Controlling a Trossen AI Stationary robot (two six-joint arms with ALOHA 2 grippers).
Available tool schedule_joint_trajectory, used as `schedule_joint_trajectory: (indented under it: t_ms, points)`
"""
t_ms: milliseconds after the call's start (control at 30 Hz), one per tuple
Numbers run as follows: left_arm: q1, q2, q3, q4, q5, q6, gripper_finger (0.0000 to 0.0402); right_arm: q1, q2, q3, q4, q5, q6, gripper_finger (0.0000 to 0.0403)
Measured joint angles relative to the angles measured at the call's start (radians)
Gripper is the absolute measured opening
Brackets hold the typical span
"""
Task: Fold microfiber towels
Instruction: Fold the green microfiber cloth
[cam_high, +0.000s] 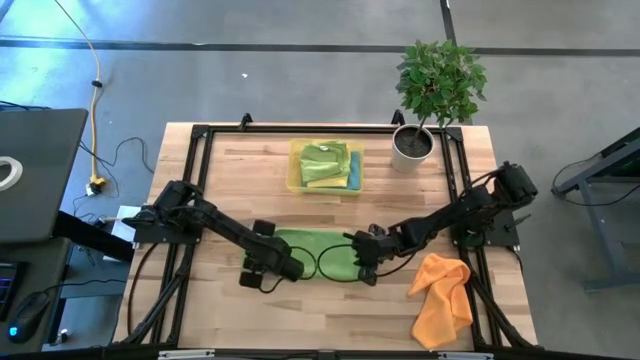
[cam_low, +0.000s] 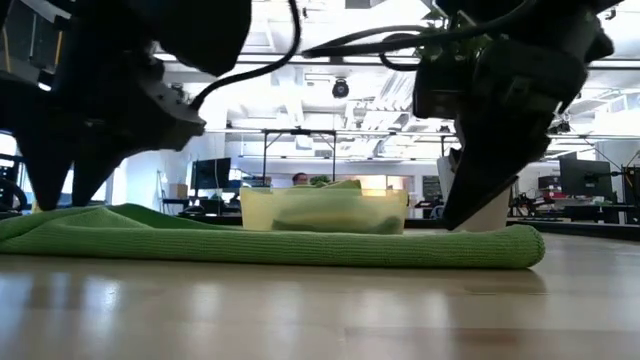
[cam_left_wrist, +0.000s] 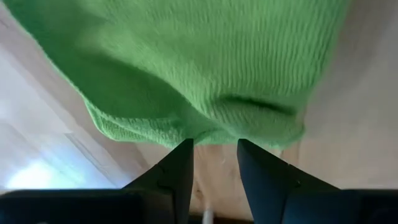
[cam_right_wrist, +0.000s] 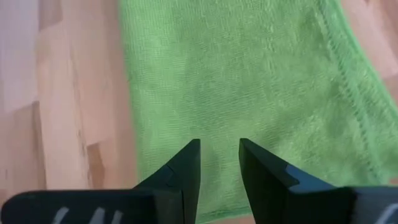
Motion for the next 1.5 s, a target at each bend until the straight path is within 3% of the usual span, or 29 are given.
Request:
schedule_joint_trajectory:
  t_ms: [300,533,867,1067,1267,1500]
  points:
    - [-0.001,-0.009,-0.075,0.099,0.026,0.215,0.0113,0.031,0.038,-0.008,-0.010,0.023,-0.011,0.0103]
    - [0.002,-0.009,-0.127,0.165,0.025,0.202,0.0113,0.029,0.096,-0.003,0.040,0.032,-0.033,0.0103]
    - [0.006,-0.009,-0.167,0.095,-0.045,0.215,0.0113,0.027,0.106,-0.003,0.006,0.037,-0.107,0.0103]
    - [0.013,-0.009,-0.178,0.068,-0.127,0.290,0.0113,0.026,0.105,-0.004,-0.028,0.058,-0.126,0.0103]
    - [0.039,-0.008,-0.199,-0.025,-0.237,0.242,0.0113,0.026,0.105,-0.003,-0.036,0.065,-0.127,0.0103]
    - [0.033,-0.129,-0.149,-0.028,-0.194,0.228,0.0113,0.025,0.063,-0.006,-0.155,0.084,-0.166,0.0103]
